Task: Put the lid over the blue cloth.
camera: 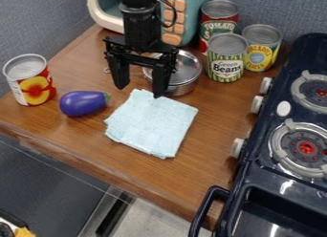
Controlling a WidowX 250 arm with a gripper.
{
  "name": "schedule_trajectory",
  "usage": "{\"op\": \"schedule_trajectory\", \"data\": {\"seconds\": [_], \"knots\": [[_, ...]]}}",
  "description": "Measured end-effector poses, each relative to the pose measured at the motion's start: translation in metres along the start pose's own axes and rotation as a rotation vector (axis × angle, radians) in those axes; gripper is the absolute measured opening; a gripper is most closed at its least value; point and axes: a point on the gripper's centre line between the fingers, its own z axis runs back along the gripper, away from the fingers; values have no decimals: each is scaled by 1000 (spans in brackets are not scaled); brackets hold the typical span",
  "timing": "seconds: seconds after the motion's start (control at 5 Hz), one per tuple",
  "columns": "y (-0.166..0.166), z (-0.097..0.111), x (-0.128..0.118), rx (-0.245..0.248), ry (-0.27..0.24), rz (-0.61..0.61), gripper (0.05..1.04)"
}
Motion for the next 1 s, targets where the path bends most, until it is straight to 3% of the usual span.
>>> {"op": "schedule_trajectory", "data": {"seconds": [0.2, 0.4, 0.6, 0.8, 1.0], "knots": [[0, -11, -1, -4, 37, 0, 1000], [5, -8, 7, 3, 31, 1, 1000], [13, -4, 29, -8, -7, 17, 1000], [15, 4, 56, -3, -82, 43, 1000], [23, 0, 78, 54, -85, 49, 1000]]}}
